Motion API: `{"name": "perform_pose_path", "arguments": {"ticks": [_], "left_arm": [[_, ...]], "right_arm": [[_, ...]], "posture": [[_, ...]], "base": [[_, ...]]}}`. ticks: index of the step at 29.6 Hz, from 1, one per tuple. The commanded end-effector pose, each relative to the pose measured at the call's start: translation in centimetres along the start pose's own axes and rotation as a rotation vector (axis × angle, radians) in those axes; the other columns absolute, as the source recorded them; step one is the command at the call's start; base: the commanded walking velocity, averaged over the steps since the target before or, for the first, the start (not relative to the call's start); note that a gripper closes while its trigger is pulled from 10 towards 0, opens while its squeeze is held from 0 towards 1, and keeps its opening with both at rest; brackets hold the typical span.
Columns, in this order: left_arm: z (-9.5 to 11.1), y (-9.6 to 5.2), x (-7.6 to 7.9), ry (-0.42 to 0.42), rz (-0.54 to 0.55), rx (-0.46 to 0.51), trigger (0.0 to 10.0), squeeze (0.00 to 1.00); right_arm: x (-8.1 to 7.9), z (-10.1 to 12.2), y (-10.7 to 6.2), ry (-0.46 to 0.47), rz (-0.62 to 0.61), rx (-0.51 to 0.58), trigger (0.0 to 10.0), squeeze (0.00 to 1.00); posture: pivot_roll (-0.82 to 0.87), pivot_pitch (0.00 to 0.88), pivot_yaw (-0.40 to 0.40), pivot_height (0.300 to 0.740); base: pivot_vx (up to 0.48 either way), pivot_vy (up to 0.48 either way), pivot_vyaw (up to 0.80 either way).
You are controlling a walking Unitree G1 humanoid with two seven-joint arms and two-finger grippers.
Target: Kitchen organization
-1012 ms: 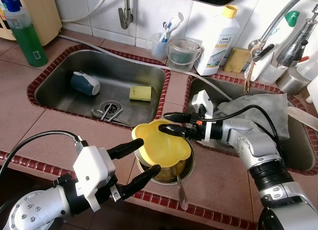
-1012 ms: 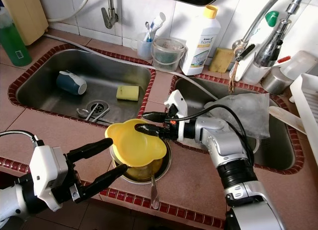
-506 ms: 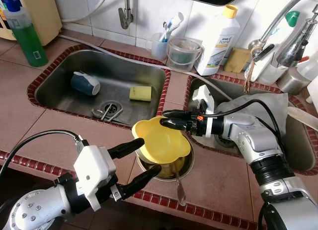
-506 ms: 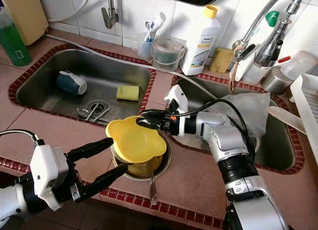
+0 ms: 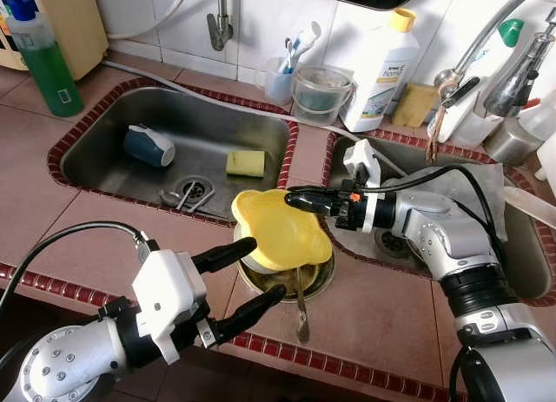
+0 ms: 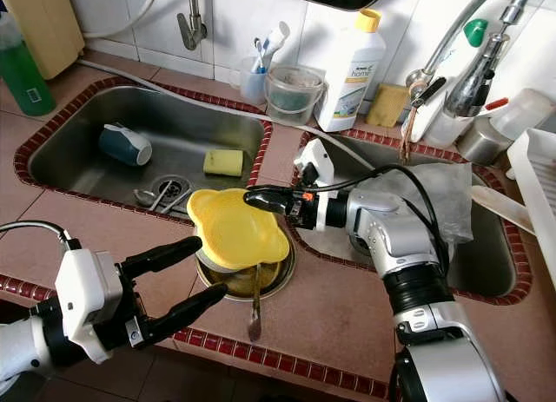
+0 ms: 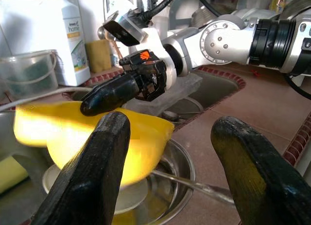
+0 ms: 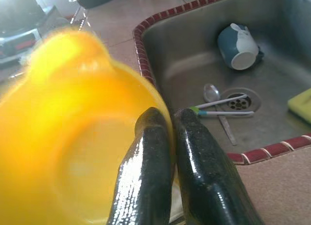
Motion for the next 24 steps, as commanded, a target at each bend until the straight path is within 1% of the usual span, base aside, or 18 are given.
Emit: {"name": "perform_pose_path", "arguments": {"ticks": [1, 7, 9, 15, 19, 24], "left_arm": [[0.1, 0.2, 0.3, -0.012, -0.015, 0.009, 10.0, 0.0], [0.2, 0.4, 0.1, -0.004, -0.016, 0.016, 10.0, 0.0], [0.2, 0.4, 0.1, -0.017, -0.018, 0.021, 10.0, 0.0], [0.2, 0.5, 0.0, -0.005, -0.025, 0.024, 10.0, 0.0], [0.2, 0.7, -0.4, -0.004, -0.023, 0.033, 10.0, 0.0], [0.4, 1.0, -1.3, -0.006, 0.02, 0.057, 10.0, 0.0]], "right_arm": [[-0.6, 0.9, -0.2, -0.018, 0.031, 0.024, 0.0, 0.0], [-1.0, 0.9, -0.1, -0.001, 0.056, 0.034, 0.0, 0.0], [-1.0, 1.0, 0.0, 0.003, 0.056, 0.037, 0.0, 0.0], [-1.2, 1.1, -0.3, 0.01, 0.062, 0.047, 0.0, 0.0], [-1.2, 1.3, -0.7, 0.015, 0.052, 0.064, 0.0, 0.0], [-1.3, 1.1, -1.0, 0.023, 0.042, 0.07, 0.0, 0.0]], "posture": [[0.02, 0.122, -0.138, 0.74], [0.02, 0.108, -0.134, 0.74], [0.02, 0.106, -0.133, 0.74], [0.01, 0.093, -0.126, 0.74], [0.01, 0.085, -0.122, 0.74], [0.0, 0.077, -0.116, 0.74]], "base": [[0.0, 0.0, 0.0], [0.0, 0.0, 0.0], [0.0, 0.0, 0.0], [0.0, 0.0, 0.0], [0.0, 0.0, 0.0], [0.0, 0.0, 0.0]]}}
Point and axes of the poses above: a point about 5 cm out from each wrist's last joint towards the gripper, its own y axis pointing out of the wrist towards the gripper, its own z axis along the axis of the wrist's last joint, x = y × z, the point moved 4 cm from there along y, pointing out of the wrist towards the gripper, and after that the axes turned 12 degrees about y, right-handed, at the moved point
